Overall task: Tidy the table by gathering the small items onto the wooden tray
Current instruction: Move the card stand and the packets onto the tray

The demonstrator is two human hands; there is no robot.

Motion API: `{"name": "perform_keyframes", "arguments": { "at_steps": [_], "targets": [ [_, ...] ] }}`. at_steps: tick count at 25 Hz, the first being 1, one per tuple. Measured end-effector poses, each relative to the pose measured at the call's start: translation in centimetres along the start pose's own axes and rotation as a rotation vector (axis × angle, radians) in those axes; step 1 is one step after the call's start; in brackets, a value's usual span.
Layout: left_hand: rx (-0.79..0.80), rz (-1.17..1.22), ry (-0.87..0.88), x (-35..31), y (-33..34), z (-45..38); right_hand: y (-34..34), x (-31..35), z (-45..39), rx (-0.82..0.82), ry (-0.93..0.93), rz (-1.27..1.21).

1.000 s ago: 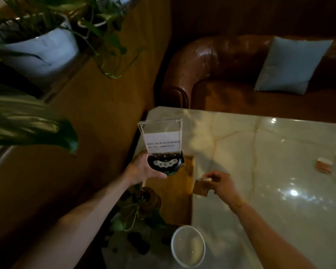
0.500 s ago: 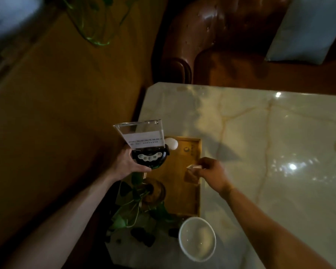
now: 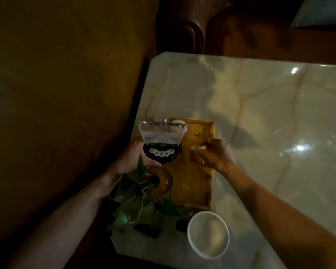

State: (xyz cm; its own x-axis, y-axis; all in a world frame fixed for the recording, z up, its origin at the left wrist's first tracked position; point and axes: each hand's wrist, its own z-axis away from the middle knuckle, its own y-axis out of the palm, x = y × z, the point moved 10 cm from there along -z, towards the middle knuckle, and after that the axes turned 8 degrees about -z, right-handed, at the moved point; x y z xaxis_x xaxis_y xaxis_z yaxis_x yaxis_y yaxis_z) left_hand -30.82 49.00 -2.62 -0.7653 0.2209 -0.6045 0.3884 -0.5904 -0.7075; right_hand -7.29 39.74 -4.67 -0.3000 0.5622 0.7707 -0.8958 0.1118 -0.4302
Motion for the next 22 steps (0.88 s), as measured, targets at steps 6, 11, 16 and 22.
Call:
{"name": "perform_keyframes", "arguments": {
  "at_steps": [6, 11, 16, 22],
  "targets": [
    [-0.003, -0.194, -0.103, 1.3, 1.4, -1.3, -1.2, 1.2, -0.5, -0.124, -0.204, 0.253],
    [0.049, -0.131, -0.128, 1.2, 2.2, -1.8, -1.6, 1.5, -1.0, -0.194, -0.227, 0.36],
    [0.057, -0.196, -0.102, 0.6, 2.7, -1.9, -1.7, 2.2, -1.3, -0.254, -0.285, 0.51],
    [0.102, -0.232, -0.184, 1.2, 3.4, -3.0, -1.5, 1.9, -1.8, -0.226, -0.317, 0.574]
  ]
}}
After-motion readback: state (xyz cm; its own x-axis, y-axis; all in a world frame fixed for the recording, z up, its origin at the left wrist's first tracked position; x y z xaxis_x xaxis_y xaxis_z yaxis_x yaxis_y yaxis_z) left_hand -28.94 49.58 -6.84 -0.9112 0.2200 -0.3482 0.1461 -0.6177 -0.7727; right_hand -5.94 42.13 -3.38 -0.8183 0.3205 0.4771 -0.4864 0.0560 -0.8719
